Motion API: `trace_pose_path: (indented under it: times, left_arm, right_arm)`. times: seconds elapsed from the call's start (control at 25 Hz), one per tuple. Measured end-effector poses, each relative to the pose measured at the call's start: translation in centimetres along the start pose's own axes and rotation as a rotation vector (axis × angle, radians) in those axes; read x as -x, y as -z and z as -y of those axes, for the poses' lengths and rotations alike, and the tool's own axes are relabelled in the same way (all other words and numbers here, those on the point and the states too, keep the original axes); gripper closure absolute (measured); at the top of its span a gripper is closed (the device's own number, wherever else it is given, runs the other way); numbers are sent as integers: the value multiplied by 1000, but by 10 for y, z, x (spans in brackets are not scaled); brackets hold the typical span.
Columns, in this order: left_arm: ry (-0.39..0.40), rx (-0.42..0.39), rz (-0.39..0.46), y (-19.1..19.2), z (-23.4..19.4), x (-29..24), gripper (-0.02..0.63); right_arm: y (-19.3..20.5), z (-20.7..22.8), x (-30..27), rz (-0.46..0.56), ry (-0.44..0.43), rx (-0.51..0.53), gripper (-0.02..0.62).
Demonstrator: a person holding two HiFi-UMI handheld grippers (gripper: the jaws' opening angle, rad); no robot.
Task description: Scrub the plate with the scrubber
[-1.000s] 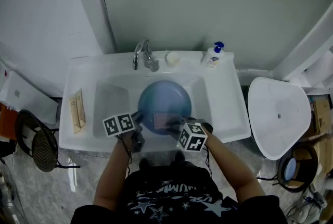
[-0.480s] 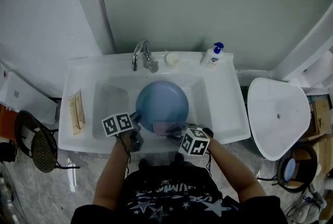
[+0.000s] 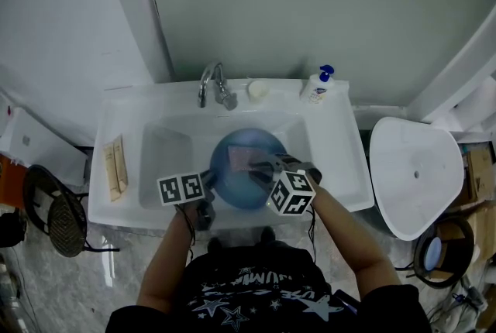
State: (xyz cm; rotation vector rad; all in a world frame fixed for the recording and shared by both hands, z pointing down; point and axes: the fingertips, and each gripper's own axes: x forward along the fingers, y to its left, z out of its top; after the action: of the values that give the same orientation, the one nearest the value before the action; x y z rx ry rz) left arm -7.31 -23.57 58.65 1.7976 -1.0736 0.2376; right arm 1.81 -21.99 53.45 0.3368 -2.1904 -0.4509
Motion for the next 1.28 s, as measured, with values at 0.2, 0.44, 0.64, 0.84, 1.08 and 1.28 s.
trace_pose_path:
  times: [0.2, 0.44, 0.64, 0.84, 1.08, 1.28]
  left_arm:
    - [21, -4, -9, 5, 9, 2, 572]
    - [47, 26, 2, 5, 14, 7, 571]
    - [4, -12, 29, -1, 12, 11, 569]
    - [15, 61, 52, -6, 8, 9, 566]
    - [8, 101, 61, -8, 1, 7, 563]
    - [-1, 125, 78, -13, -4, 5, 561]
  right_arm:
    - [0, 9, -6, -28, -31, 109, 522]
    - [12, 19, -9, -53, -35, 105, 522]
    - [27, 20, -10, -77, -25, 7, 522]
    - [42, 11, -10, -99, -25, -107, 521]
    - [51, -10, -8, -107, -67, -186, 522]
    - [48, -28, -8, -82, -99, -276, 522]
